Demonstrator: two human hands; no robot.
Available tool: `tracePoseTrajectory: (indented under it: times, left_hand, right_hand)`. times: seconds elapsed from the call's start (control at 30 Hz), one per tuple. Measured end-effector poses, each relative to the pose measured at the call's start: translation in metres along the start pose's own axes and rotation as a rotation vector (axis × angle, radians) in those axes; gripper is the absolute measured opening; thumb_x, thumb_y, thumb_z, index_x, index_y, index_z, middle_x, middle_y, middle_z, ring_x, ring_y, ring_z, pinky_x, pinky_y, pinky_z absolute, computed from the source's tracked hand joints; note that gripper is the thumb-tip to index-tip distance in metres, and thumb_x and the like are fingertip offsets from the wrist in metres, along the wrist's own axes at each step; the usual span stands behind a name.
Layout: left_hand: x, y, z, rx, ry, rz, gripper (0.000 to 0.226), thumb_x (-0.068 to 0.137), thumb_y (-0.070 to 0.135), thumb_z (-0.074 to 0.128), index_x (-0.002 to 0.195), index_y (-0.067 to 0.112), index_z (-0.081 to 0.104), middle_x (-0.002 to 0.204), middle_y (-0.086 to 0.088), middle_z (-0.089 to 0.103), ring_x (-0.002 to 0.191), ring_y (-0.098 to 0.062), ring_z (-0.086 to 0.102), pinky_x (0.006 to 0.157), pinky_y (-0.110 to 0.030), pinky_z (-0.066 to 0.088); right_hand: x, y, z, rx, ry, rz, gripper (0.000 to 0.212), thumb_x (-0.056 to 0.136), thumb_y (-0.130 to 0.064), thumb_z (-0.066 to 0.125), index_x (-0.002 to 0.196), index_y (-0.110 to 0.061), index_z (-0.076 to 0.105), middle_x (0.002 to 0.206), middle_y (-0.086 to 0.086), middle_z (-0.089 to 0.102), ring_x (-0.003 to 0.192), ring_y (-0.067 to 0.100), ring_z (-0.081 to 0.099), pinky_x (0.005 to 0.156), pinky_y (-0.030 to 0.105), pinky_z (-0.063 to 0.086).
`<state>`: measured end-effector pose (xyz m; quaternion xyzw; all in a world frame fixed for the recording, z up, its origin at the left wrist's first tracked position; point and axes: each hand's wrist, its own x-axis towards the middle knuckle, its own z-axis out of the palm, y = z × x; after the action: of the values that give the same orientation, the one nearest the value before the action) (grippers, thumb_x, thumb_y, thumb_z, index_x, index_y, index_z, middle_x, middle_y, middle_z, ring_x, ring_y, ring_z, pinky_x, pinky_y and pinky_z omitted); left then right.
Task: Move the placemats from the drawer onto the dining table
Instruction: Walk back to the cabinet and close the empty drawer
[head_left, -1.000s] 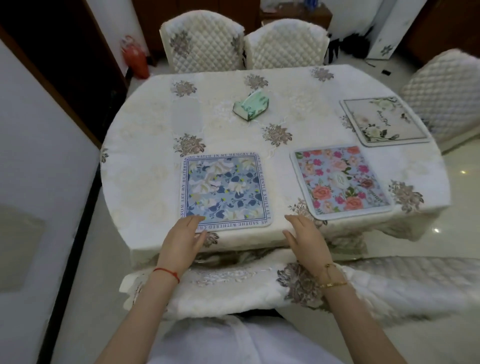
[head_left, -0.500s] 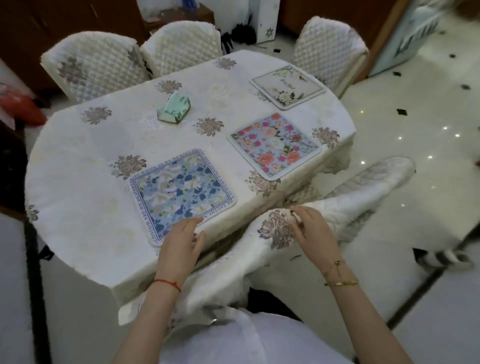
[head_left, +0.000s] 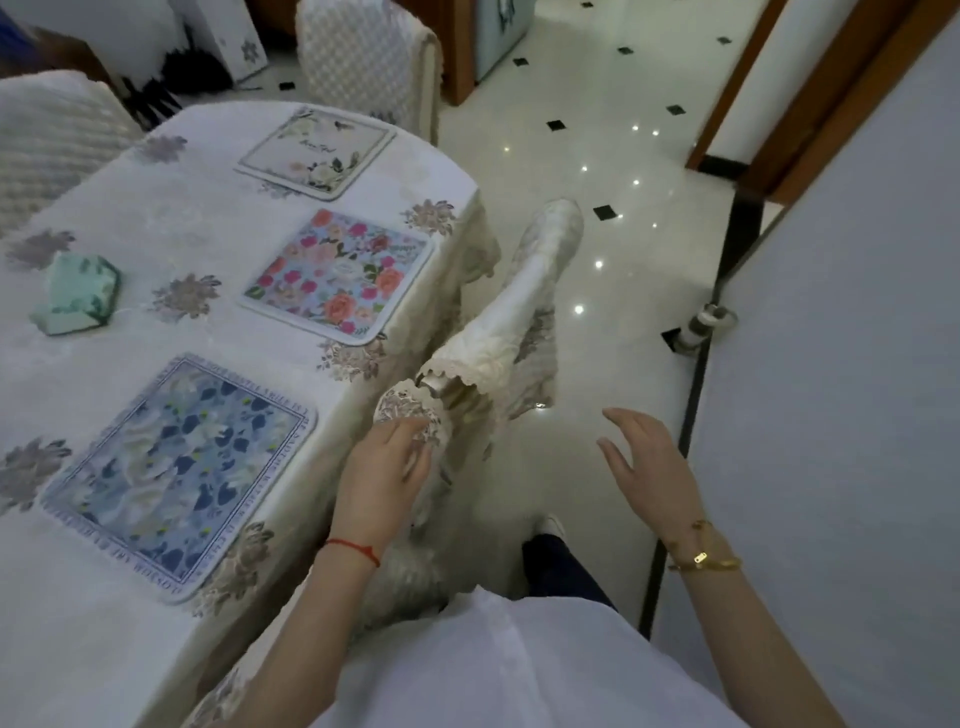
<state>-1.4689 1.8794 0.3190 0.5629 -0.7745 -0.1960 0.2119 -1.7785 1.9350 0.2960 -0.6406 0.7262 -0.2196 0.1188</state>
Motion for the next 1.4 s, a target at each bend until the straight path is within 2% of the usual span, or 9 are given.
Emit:
tracePoseTrajectory:
  times: [0.1, 0.2, 0.3, 0.5, 0.73, 0.83, 0.97, 1.1, 1.4]
  left_hand:
    - [0.030, 0.027, 0.022, 0.018, -0.044, 0.089, 0.025, 0.090, 0.022, 0.059, 0.114, 0.018, 0.063, 0.108, -0.001, 0.065, 0.094, -0.019, 0.061, 0.082, -0.033, 0.052]
    - [0.065, 0.057, 0.045, 0.043, -0.069, 0.138, 0.026, 0.090, 0.021, 0.060, 0.116, 0.017, 0.063, 0.110, -0.003, 0.065, 0.099, -0.021, 0.061, 0.082, -0.028, 0.046]
    - [0.103, 0.089, 0.071, 0.011, -0.091, 0.122, 0.030, 0.090, 0.021, 0.060, 0.119, 0.014, 0.062, 0.114, -0.006, 0.065, 0.104, -0.022, 0.060, 0.086, -0.022, 0.040]
    - [0.171, 0.153, 0.123, -0.052, -0.098, 0.090, 0.032, 0.093, 0.026, 0.053, 0.124, 0.018, 0.057, 0.120, -0.004, 0.060, 0.106, -0.018, 0.058, 0.090, -0.024, 0.041]
    - [0.249, 0.193, 0.167, -0.080, -0.095, 0.037, 0.032, 0.093, 0.021, 0.056, 0.124, 0.015, 0.058, 0.116, -0.002, 0.063, 0.104, -0.018, 0.058, 0.085, -0.022, 0.042]
    - [0.294, 0.199, 0.188, -0.045, -0.098, 0.046, 0.031, 0.093, 0.022, 0.057, 0.122, 0.014, 0.060, 0.110, -0.004, 0.065, 0.094, -0.018, 0.060, 0.078, -0.022, 0.043]
    - [0.369, 0.207, 0.213, -0.069, -0.117, 0.028, 0.033, 0.095, 0.027, 0.052, 0.126, 0.017, 0.056, 0.119, 0.000, 0.062, 0.103, -0.017, 0.059, 0.084, -0.026, 0.047]
    - [0.461, 0.215, 0.225, -0.084, -0.088, 0.018, 0.033, 0.095, 0.028, 0.051, 0.125, 0.017, 0.057, 0.122, -0.002, 0.062, 0.108, -0.018, 0.059, 0.090, -0.032, 0.050]
    - [0.648, 0.225, 0.225, -0.007, -0.038, 0.017, 0.031, 0.093, 0.022, 0.057, 0.122, 0.012, 0.060, 0.117, -0.007, 0.063, 0.107, -0.024, 0.059, 0.090, -0.031, 0.046]
  right_hand:
    - [-0.003, 0.033, -0.012, 0.001, 0.035, 0.088, 0.036, 0.093, -0.020, 0.058, 0.128, -0.010, 0.055, 0.125, 0.006, 0.059, 0.117, 0.020, 0.051, 0.100, 0.022, 0.033]
    - [0.007, 0.068, -0.025, 0.000, 0.047, 0.136, 0.036, 0.094, -0.022, 0.057, 0.129, -0.011, 0.054, 0.125, 0.006, 0.058, 0.118, 0.017, 0.049, 0.101, 0.020, 0.031]
    - [0.027, 0.106, -0.047, -0.005, 0.069, 0.142, 0.036, 0.093, -0.020, 0.059, 0.128, -0.010, 0.055, 0.123, 0.008, 0.060, 0.116, 0.018, 0.050, 0.099, 0.025, 0.037]
    - [0.085, 0.176, -0.093, -0.008, 0.072, 0.141, 0.034, 0.093, -0.018, 0.058, 0.126, -0.007, 0.056, 0.120, 0.011, 0.060, 0.113, 0.025, 0.053, 0.099, 0.034, 0.044]
    - [0.167, 0.237, -0.109, 0.032, 0.075, 0.156, 0.034, 0.094, -0.019, 0.058, 0.127, -0.009, 0.055, 0.121, 0.009, 0.060, 0.114, 0.021, 0.052, 0.099, 0.030, 0.041]
    - [0.210, 0.262, -0.108, 0.039, 0.062, 0.153, 0.035, 0.095, -0.021, 0.057, 0.128, -0.010, 0.054, 0.123, 0.008, 0.059, 0.116, 0.019, 0.051, 0.099, 0.027, 0.039]
    - [0.279, 0.296, -0.106, 0.042, 0.042, 0.166, 0.036, 0.095, -0.021, 0.056, 0.129, -0.010, 0.054, 0.124, 0.007, 0.058, 0.117, 0.018, 0.048, 0.099, 0.022, 0.035]
    - [0.368, 0.324, -0.116, 0.051, 0.025, 0.148, 0.035, 0.095, -0.021, 0.056, 0.128, -0.010, 0.054, 0.123, 0.007, 0.059, 0.115, 0.019, 0.050, 0.100, 0.030, 0.042]
    - [0.565, 0.361, -0.140, 0.049, 0.026, 0.106, 0.037, 0.096, -0.022, 0.053, 0.131, -0.009, 0.052, 0.125, 0.009, 0.057, 0.117, 0.021, 0.050, 0.103, 0.029, 0.037]
